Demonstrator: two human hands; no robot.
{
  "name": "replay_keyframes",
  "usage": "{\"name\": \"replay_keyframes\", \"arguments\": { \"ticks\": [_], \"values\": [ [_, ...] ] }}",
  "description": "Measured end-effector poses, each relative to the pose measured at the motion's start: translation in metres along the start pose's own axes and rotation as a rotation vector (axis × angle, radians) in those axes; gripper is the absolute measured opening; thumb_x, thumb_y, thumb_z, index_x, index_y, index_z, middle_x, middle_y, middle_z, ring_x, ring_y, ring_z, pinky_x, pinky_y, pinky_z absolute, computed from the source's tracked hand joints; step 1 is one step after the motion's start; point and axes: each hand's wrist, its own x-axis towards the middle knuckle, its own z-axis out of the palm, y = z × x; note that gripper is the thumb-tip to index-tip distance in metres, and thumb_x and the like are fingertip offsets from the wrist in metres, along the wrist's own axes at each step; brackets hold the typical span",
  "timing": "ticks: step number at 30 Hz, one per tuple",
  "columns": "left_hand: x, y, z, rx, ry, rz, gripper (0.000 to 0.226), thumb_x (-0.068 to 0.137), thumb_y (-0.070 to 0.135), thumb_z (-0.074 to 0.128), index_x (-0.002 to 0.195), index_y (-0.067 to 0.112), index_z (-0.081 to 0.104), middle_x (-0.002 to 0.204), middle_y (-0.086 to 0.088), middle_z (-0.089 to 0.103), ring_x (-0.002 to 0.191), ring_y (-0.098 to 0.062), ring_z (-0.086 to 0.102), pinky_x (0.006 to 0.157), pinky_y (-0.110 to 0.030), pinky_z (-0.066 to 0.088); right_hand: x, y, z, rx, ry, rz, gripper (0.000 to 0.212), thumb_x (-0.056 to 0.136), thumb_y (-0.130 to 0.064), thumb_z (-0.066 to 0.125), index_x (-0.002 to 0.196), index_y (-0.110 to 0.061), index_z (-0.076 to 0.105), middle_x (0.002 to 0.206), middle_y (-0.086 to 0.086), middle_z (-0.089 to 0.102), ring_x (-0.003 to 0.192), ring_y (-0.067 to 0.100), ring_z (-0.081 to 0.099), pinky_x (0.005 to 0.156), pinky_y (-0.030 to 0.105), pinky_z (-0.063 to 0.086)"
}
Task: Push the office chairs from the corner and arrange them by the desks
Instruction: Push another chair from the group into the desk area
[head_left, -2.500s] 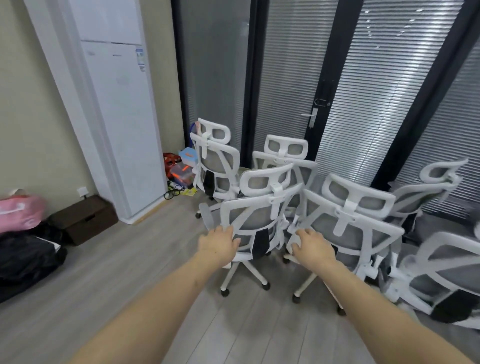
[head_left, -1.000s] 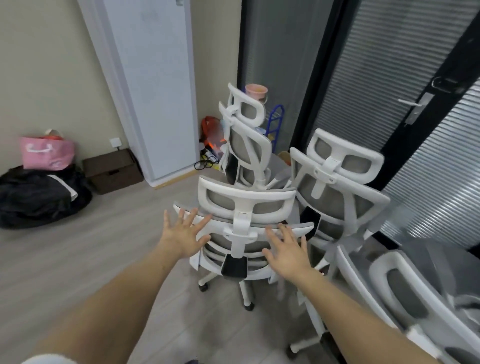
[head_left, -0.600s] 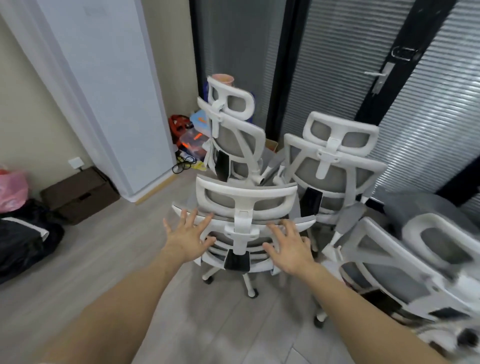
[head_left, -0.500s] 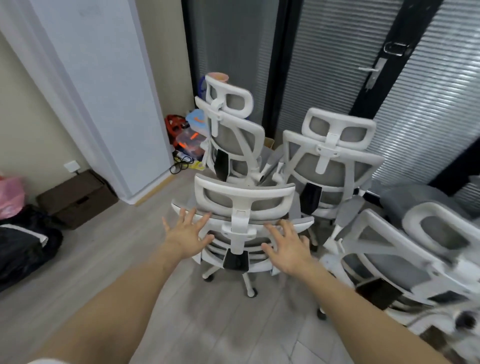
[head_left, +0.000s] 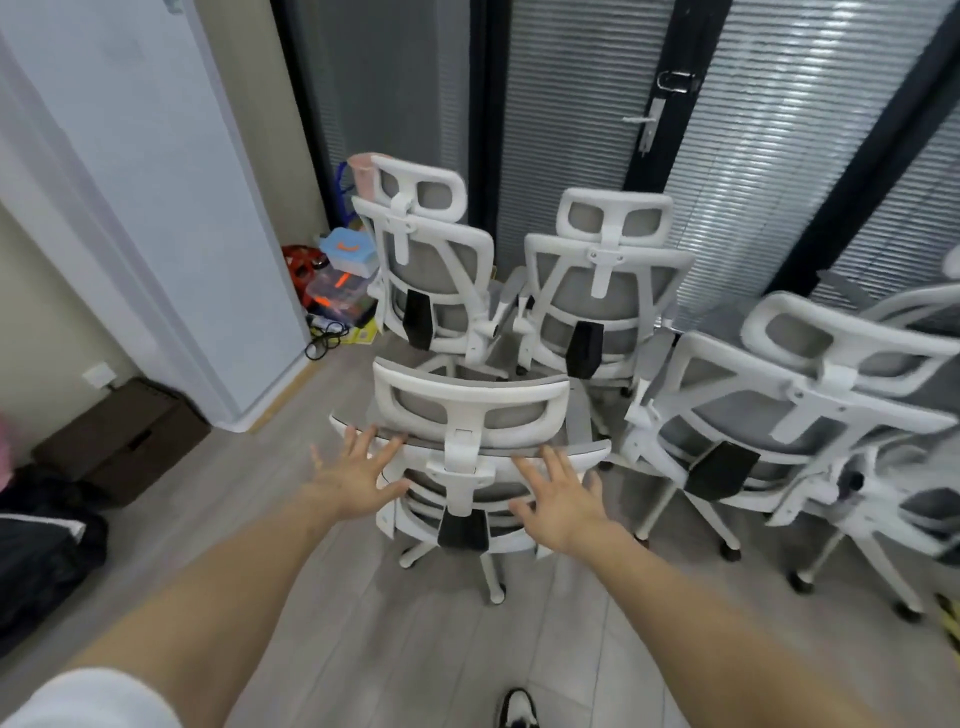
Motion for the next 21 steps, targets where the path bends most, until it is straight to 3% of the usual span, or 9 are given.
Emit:
{"name": "replay_keyframes", "arguments": {
  "ticks": [9,16,21],
  "values": [
    [-0.109,-0.048,0.042,0.06,-0.019,0.141,0.084,0.092,0.084,0.029,0.155,0.056,-0.02,0.17,0.003,-0.026,0.155,-0.029,-0.026,0.116,-0.078,0.001,-0.128,-0.08,0.087,0.064,0.114,0.137,0.065,0.104,-0.059,0.024,0.16,-0.05,-0.007,0.173,0.001,-0.011,0.158,0.018,-0.019,0.122,0.066,-0.005],
    [-0.153,-0.1,0.065,0.067,-0.038,0.285,0.083,0.095,0.079,0.033,0.152,0.059,-0.023,0.166,0.003,-0.034,0.153,-0.027,-0.033,0.114,-0.079,-0.006,-0.214,-0.167,0.132,0.108,0.215,0.286,0.062,0.105,-0.055,0.025,0.161,-0.049,-0.001,0.173,0.0,-0.001,0.159,0.019,-0.011,0.123,0.065,-0.004],
    [-0.175,-0.143,0.081,0.063,-0.002,0.428,0.083,0.092,0.08,0.035,0.149,0.064,-0.022,0.169,0.002,-0.03,0.153,-0.028,-0.032,0.115,-0.077,-0.009,-0.252,-0.241,0.168,0.177,0.333,0.47,0.058,0.105,-0.054,0.028,0.16,-0.049,0.012,0.171,-0.003,0.007,0.159,0.018,-0.005,0.124,0.065,0.003]
  ]
}}
